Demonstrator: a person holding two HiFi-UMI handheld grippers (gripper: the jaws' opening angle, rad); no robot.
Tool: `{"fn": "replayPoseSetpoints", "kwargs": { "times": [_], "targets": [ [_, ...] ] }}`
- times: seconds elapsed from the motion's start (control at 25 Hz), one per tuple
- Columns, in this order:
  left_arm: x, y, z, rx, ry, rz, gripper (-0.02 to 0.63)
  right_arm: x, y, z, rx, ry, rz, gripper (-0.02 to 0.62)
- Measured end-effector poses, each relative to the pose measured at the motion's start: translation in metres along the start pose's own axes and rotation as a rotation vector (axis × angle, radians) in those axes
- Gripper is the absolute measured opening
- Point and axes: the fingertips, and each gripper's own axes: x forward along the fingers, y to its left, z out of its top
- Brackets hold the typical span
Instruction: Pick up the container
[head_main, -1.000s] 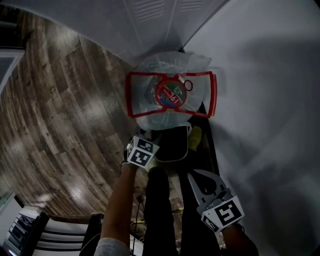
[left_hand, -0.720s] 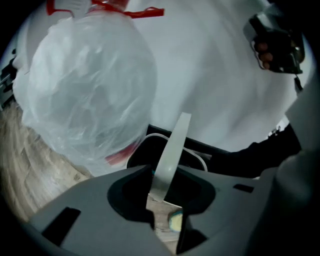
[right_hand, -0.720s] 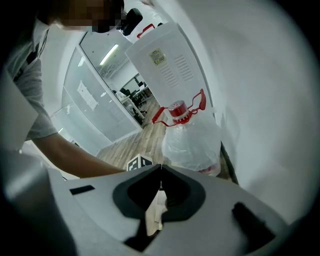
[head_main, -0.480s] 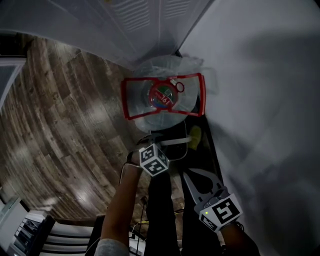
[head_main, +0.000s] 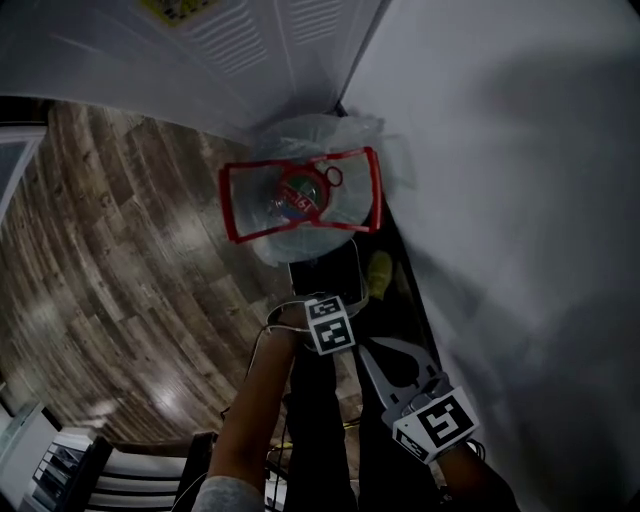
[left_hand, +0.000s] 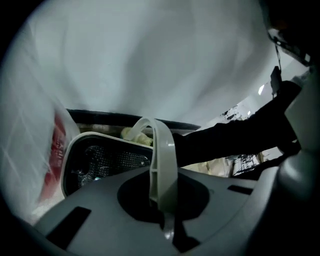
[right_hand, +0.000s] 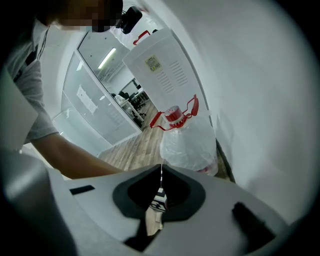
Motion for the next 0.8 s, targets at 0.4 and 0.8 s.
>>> {"fn": "replayPoseSetpoints", "kwargs": {
  "times": [0.4,0.8],
  "targets": [
    [-0.031,-0.006,-0.016,-0.349,-0.088,0.004,0.014,-0.025,0.013,0.022,-0.025,-0.002,0.000,0.026],
    [-0.100,-0.054,-0.071,-0.693,-0.136,0.089,0.014,-0.061,0.052,0.078,-0.119,-0.050,0.019,0.026]
  ]
}}
